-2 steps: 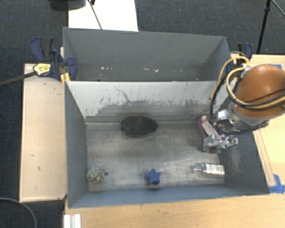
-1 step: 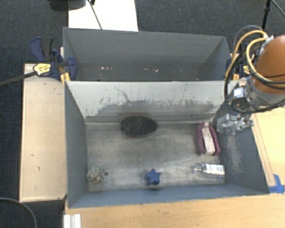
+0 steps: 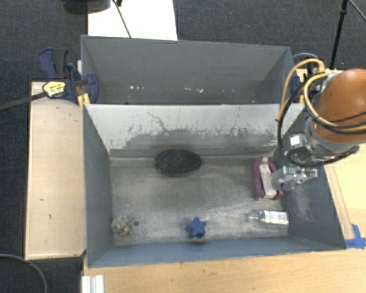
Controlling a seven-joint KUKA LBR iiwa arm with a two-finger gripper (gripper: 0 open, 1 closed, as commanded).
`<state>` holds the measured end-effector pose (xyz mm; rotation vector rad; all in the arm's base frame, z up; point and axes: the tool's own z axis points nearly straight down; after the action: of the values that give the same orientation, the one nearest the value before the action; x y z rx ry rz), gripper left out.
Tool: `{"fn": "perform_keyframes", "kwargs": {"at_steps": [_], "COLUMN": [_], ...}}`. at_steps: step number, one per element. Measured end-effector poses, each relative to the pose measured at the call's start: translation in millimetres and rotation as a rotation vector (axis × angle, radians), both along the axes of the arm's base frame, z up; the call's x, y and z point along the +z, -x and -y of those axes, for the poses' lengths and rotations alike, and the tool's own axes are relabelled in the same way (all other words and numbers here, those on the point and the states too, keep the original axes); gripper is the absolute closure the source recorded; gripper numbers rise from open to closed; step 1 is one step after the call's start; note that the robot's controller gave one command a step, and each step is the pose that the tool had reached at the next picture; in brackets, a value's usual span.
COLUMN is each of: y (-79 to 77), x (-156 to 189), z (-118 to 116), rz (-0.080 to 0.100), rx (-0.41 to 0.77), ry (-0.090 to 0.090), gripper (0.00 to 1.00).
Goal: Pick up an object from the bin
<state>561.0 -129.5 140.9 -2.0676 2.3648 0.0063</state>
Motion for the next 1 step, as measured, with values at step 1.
{"fn": "perform_keyframes", "kwargs": {"at_steps": [1], "y": [-1.0], "x": [1.7], "z": [0.4], "rz": [0.003], "rx": [-0.005], "ry": [0.001], "gripper": [0.00]}}
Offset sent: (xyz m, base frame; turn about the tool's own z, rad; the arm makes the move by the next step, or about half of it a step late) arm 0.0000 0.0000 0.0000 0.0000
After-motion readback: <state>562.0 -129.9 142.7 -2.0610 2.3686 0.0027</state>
